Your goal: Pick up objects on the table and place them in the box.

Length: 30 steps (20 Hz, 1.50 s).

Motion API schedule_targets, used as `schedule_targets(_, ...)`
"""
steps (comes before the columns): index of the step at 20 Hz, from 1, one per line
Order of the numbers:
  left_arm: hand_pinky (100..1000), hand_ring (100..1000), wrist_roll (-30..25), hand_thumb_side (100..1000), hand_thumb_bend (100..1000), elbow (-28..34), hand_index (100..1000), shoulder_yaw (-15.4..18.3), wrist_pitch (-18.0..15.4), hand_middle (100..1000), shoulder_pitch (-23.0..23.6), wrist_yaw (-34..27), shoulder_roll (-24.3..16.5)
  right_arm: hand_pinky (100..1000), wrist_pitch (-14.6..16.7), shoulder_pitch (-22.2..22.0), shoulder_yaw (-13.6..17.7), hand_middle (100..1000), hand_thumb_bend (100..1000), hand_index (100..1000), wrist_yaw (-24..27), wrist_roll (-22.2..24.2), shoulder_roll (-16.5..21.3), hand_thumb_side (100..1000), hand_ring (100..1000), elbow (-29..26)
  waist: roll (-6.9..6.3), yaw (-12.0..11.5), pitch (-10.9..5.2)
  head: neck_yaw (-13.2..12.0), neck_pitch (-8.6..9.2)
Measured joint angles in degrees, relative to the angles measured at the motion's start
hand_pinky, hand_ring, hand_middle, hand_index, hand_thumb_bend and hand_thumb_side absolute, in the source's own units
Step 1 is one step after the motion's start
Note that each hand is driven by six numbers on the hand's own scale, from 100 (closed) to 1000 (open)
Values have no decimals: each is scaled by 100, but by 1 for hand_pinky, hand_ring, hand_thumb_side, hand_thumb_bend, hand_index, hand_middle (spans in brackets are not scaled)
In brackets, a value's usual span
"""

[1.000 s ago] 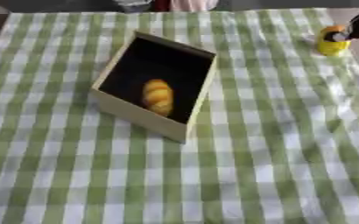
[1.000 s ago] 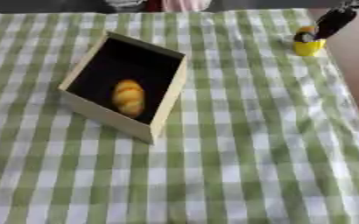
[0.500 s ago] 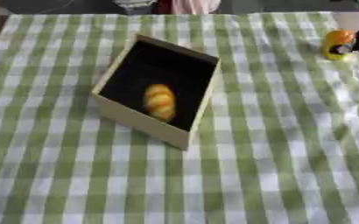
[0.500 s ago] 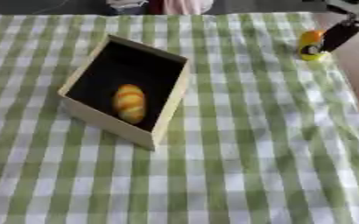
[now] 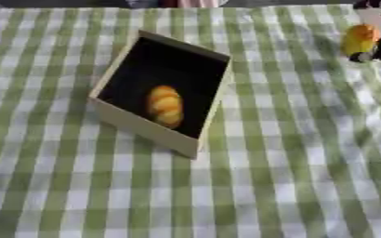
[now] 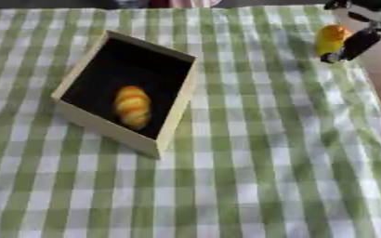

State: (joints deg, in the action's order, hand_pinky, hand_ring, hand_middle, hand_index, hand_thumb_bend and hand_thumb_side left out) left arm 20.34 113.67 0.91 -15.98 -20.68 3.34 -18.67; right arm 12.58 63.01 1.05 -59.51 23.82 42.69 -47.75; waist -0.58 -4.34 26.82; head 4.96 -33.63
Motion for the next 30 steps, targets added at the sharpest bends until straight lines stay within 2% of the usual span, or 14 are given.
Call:
schedule_targets(5, 680, 765, -2, 727, 128, 0, 845, -5, 3, 847, -1, 21, 0, 901, -133, 1, 74, 901, 485, 954, 0, -102, 34, 198, 947, 39, 1, 1, 68, 25, 47)
schedule_targets(12, 680, 765, -26, 731, 125, 0, 844, -37, 26, 848, -8, 41, 0, 901, -339, 91, 176, 894, 378, 956, 99, -196, 55, 223, 941, 101, 10, -26, 135, 63, 105)
schedule_targets(14, 680, 765, -27, 731, 124, 0, 844, -40, 28, 848, -20, 48, 0, 900, -404, 127, 204, 890, 376, 956, 114, -184, 75, 218, 941, 138, 14, -24, 146, 69, 140)
schedule_targets(17, 680, 765, -34, 736, 120, 0, 840, -66, 32, 848, -46, 60, 0, 890, -505, 154, 213, 837, 390, 945, 103, -131, 101, 105, 929, 223, 21, -21, 183, 71, 155)
schedule_targets(22, 679, 765, -88, 736, 119, 0, 838, -70, 45, 848, -46, 80, 0, 874, -594, 157, 207, 806, 415, 945, -25, 154, 101, 122, 908, 354, 19, 1, 216, 81, 154)
schedule_targets(23, 679, 765, -89, 736, 118, 0, 837, -70, 45, 848, -46, 82, 0, 868, -618, 158, 207, 769, 419, 924, -76, 224, 105, 138, 892, 374, 21, 1, 219, 86, 154)
schedule_targets(26, 679, 765, -89, 740, 116, 0, 837, -70, 45, 848, -46, 88, 0, 844, -692, 197, 210, 605, 398, 779, -226, 354, 108, 100, 823, 402, 33, 0, 228, 101, 153)
schedule_targets(27, 679, 766, -89, 742, 114, 0, 837, -70, 45, 849, -46, 88, 0, 826, -698, 198, 213, 520, 320, 687, -243, 365, 108, 100, 770, 402, 35, 0, 228, 102, 152)
schedule_targets(28, 679, 766, -92, 744, 113, 0, 836, -70, 49, 850, -46, 88, 0, 818, -703, 198, 230, 492, 239, 651, -237, 340, 108, 100, 749, 402, 34, 1, 228, 102, 151)
schedule_targets(30, 680, 767, -100, 744, 114, 0, 837, -70, 60, 850, -44, 88, 1, 820, -730, 194, 271, 484, 172, 651, -105, 176, 101, 100, 742, 396, 26, 8, 228, 102, 147)
